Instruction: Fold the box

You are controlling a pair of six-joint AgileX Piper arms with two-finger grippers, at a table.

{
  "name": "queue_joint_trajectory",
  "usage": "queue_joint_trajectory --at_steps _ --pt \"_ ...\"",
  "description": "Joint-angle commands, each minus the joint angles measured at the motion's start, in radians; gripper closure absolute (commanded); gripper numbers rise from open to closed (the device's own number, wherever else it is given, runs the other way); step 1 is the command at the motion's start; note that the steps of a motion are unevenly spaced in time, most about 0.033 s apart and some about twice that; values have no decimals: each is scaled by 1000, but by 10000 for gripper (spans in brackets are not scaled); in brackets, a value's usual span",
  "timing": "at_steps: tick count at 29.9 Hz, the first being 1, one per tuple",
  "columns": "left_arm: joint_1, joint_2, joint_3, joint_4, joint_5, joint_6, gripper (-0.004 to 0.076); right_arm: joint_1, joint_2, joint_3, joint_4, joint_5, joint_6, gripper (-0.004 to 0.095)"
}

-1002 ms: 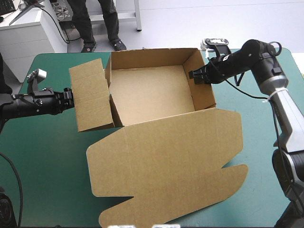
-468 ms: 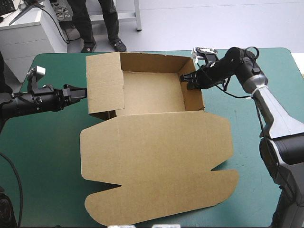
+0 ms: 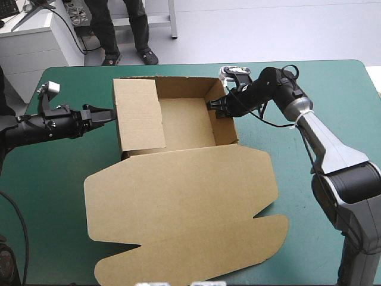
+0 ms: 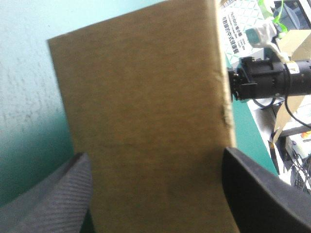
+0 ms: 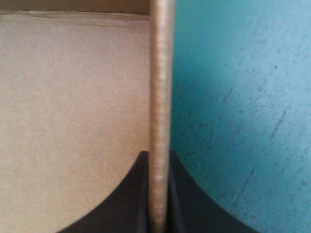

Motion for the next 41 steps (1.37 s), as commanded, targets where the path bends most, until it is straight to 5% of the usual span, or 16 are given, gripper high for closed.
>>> queue_joint_trajectory --at_steps 1,14,25,36,41 --pt "-23 -52 -26 -83 87 -1 195 6 -48 -33 49 -47 30 911" --pt "-120 -68 -26 63 80 -23 195 71 -46 -35 36 -71 45 905" --pt "-251 -68 -26 477 -81 -348 240 212 -46 -37 -181 -77 141 904" --pt "-388 -66 -26 867 -198 -814 295 252 -46 -115 -226 -27 216 905" --pt "-388 -66 -26 948 -181 -940 432 252 -46 -183 -291 21 276 904"
